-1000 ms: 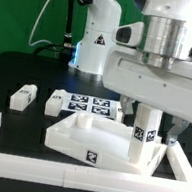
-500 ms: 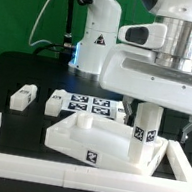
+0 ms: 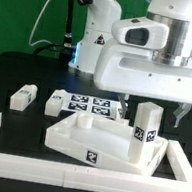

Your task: Assemble desk

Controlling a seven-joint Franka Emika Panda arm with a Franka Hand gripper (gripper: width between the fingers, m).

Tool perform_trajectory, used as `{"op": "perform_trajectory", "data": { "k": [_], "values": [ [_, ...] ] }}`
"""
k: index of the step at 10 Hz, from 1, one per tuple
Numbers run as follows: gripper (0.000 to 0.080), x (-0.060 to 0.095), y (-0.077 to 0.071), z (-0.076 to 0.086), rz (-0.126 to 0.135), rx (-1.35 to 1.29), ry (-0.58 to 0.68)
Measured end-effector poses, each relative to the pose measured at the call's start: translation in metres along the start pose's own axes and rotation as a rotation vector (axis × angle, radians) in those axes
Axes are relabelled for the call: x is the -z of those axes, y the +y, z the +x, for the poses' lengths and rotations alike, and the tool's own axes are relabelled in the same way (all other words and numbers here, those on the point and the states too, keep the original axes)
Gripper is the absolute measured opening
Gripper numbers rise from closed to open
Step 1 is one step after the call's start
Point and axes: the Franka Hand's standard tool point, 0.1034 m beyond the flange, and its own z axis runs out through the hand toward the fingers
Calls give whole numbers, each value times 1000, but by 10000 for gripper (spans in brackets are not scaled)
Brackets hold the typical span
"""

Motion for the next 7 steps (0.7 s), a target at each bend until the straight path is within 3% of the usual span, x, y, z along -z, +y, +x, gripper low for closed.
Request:
{"op": "perform_trajectory", "data": {
  "k": [5, 7],
  "values": [
    [649, -2, 0, -2, -2, 64, -10],
    [649, -2, -17, -11, 43, 59, -54]
  ]
}}
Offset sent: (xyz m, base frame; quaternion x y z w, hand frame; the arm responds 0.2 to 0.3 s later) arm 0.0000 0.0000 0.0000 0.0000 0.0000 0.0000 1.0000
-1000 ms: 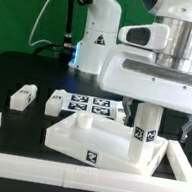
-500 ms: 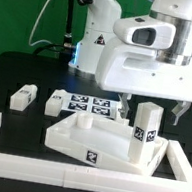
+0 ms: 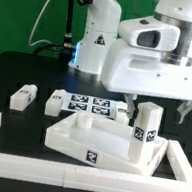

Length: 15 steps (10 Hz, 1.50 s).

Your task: Assemble desk

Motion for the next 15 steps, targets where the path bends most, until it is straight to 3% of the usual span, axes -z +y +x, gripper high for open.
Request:
{"op": "perform_trajectory", "data": {
  "k": [1, 3, 6, 8, 11, 13, 15],
  "values": [
    [649, 0, -1, -1, 7, 7, 3],
    [649, -2, 7, -1, -14, 22, 70],
    [624, -3, 6, -1, -12, -10, 63],
    [285, -3, 6, -1, -9, -61, 64],
    [287, -4, 6, 0, -3, -278, 65],
    [287, -4, 3, 10, 6, -476, 84],
    [287, -1, 1, 21, 47, -702, 97]
  ]
}}
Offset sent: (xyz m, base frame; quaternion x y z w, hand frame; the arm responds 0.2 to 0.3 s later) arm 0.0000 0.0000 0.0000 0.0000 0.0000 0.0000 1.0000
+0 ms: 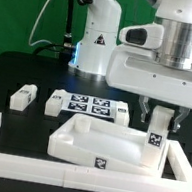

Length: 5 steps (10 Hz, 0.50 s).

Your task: Assemble desk

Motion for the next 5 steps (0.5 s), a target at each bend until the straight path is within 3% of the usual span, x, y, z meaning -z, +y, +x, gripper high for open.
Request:
{"op": "perform_trajectory", "data": {
  "k": [3, 5],
  "values": [
    [287, 1, -12, -1, 66, -352, -23],
    [287, -3, -11, -1, 75, -539, -32]
  ]
}}
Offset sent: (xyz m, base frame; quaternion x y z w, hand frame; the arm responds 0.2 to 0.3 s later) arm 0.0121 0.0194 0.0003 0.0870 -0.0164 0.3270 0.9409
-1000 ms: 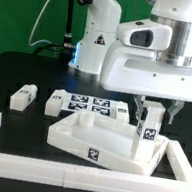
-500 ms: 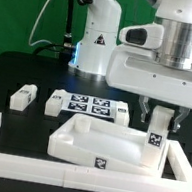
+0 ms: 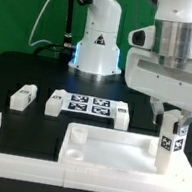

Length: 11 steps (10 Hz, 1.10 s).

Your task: Assemble desk

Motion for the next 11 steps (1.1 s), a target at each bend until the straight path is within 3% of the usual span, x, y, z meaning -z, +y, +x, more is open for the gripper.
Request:
{"op": "perform_trajectory", "data": {
  "k": [3, 5, 6, 7, 8, 9, 11],
  "values": [
    [290, 0, 1, -1, 14, -146, 13],
    [310, -1, 1, -1, 13, -107, 14],
    [487, -1, 1, -2, 12, -93, 14],
    [487, 0, 0, -6, -8, 45, 21],
    [620, 0, -3, -16, -28, 203, 29],
    [641, 1, -5, -22, -31, 310, 25],
    [647, -1, -3, -18, -34, 425, 25]
  ]
}}
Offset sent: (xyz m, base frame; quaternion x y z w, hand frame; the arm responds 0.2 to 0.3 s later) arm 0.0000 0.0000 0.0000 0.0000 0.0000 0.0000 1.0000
